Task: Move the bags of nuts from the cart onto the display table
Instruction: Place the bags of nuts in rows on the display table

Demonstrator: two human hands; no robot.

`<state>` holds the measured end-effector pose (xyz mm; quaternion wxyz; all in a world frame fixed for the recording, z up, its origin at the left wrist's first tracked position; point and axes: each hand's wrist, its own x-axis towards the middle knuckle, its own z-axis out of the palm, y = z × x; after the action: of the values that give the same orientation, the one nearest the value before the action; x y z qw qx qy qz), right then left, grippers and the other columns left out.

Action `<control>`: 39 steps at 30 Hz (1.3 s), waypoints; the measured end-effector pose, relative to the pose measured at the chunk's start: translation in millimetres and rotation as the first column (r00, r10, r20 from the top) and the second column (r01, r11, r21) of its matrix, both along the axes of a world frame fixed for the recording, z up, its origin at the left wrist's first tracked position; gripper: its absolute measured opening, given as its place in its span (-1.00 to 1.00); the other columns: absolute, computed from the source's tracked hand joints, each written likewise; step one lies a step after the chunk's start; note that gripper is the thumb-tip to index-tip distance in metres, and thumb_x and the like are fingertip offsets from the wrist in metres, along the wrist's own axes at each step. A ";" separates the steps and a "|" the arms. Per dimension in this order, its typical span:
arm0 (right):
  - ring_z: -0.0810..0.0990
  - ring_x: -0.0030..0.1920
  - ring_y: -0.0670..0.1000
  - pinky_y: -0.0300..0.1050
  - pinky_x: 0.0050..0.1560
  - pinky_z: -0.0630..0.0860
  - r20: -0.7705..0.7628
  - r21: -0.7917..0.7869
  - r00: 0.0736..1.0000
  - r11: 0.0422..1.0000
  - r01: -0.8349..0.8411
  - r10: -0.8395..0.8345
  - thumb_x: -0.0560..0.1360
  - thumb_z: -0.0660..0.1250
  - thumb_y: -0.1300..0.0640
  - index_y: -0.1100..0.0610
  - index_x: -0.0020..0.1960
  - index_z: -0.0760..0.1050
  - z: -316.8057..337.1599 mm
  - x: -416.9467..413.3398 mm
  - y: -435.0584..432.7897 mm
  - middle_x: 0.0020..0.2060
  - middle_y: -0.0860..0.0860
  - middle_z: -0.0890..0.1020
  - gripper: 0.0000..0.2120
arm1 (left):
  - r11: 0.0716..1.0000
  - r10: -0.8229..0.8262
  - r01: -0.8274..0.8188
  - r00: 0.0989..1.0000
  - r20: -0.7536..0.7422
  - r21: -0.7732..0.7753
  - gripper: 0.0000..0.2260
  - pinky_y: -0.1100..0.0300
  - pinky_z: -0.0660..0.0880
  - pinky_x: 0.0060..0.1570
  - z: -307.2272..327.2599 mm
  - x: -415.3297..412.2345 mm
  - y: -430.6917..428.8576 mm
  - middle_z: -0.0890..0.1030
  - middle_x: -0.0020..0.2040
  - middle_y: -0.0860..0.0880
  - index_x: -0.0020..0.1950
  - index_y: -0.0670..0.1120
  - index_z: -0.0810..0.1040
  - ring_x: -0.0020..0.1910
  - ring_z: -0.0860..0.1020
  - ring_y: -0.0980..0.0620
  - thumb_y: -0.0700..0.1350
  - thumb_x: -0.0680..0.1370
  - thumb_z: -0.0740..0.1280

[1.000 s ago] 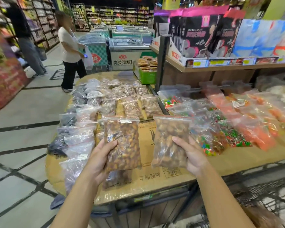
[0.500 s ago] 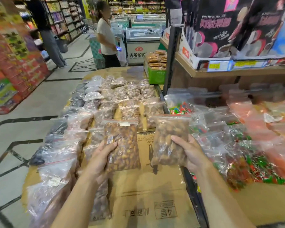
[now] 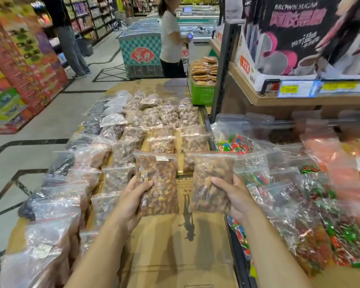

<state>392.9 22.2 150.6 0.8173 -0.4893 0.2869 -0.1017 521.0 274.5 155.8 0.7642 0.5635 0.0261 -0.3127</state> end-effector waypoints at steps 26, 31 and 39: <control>0.77 0.09 0.17 0.14 -0.03 0.73 -0.256 -0.083 0.967 0.996 -0.021 -0.001 0.50 0.55 0.31 0.09 0.41 0.47 -95.8 99.9 -31.0 0.14 0.16 0.75 -0.46 | 0.985 -0.039 0.051 0.996 -0.079 0.164 -0.64 -0.16 0.64 0.18 -106.5 95.8 -46.6 0.74 0.19 -0.16 0.43 -0.05 0.52 0.17 0.72 -0.18 -0.29 0.65 0.36; 0.75 0.14 0.12 0.28 0.25 0.64 -0.361 -0.279 0.930 0.959 -0.046 -0.060 0.46 0.62 0.18 0.08 0.38 0.45 -106.3 102.0 -32.8 0.15 0.07 0.73 -0.42 | 0.930 -0.071 0.035 0.994 0.083 0.367 -0.79 0.12 0.67 -0.18 -115.3 100.4 -44.3 0.75 0.12 -0.11 0.27 -0.05 0.55 -0.06 0.76 0.00 -0.18 0.65 0.40; 0.65 0.12 0.03 -0.03 0.14 0.55 -0.470 -0.582 0.876 0.784 -0.213 -0.110 0.50 0.59 0.03 0.09 0.32 0.41 -95.0 105.3 -29.6 0.10 -0.04 0.66 -0.48 | 0.714 -0.298 -0.089 0.858 0.417 0.694 -0.75 0.25 0.55 0.04 -121.1 105.2 -41.5 0.68 0.06 0.04 0.21 0.05 0.60 0.01 0.64 0.14 0.05 0.57 0.47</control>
<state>498.3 -7.4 55.6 0.5169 -0.7466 0.4167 -0.0424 626.2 233.1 34.6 0.4570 0.8689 -0.0915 -0.1669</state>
